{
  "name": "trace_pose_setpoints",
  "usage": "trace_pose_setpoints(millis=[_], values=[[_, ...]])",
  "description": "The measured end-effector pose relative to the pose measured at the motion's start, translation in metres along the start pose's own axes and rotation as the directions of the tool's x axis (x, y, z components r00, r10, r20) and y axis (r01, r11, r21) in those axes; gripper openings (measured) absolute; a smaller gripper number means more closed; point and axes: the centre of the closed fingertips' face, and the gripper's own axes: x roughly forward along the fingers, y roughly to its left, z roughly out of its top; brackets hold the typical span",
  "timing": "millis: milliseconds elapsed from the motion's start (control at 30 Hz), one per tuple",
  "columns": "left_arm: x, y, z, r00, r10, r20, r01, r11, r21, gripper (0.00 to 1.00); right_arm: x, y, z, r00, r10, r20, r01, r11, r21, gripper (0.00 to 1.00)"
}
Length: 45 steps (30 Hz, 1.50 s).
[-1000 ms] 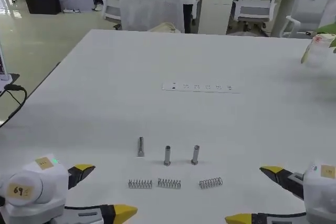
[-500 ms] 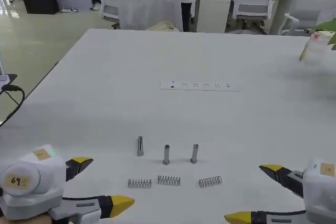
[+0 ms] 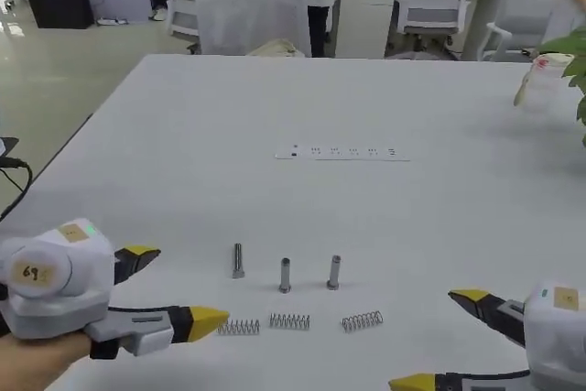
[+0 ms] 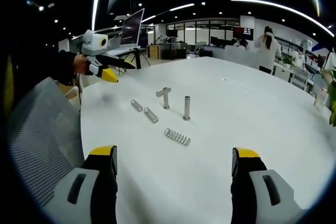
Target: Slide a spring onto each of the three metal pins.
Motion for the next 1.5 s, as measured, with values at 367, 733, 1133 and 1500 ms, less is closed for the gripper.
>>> trace_pose_setpoints(millis=[367,733,1133,1500], values=[[0.029,0.016,0.019,0.9998,0.018,-0.006,-0.018,1.0,-0.02,0.74,0.0,0.001,-0.002,1.0,0.005,-0.007,-0.005,1.0,0.006,0.89],[0.062,0.025,0.018,0.9985,0.034,-0.042,-0.035,0.998,-0.042,0.67,0.001,-0.003,-0.008,0.9998,0.0,-0.021,0.0,1.0,0.02,0.89],[0.091,0.04,0.011,0.9931,0.083,-0.083,-0.089,0.994,-0.07,0.54,0.004,0.0,-0.012,0.9994,0.01,-0.033,-0.009,1.0,0.024,0.89],[0.116,0.044,-0.012,0.9808,0.111,-0.161,-0.122,0.991,-0.06,0.42,0.007,0.002,-0.016,0.999,0.02,-0.041,-0.018,0.999,0.032,0.89]])
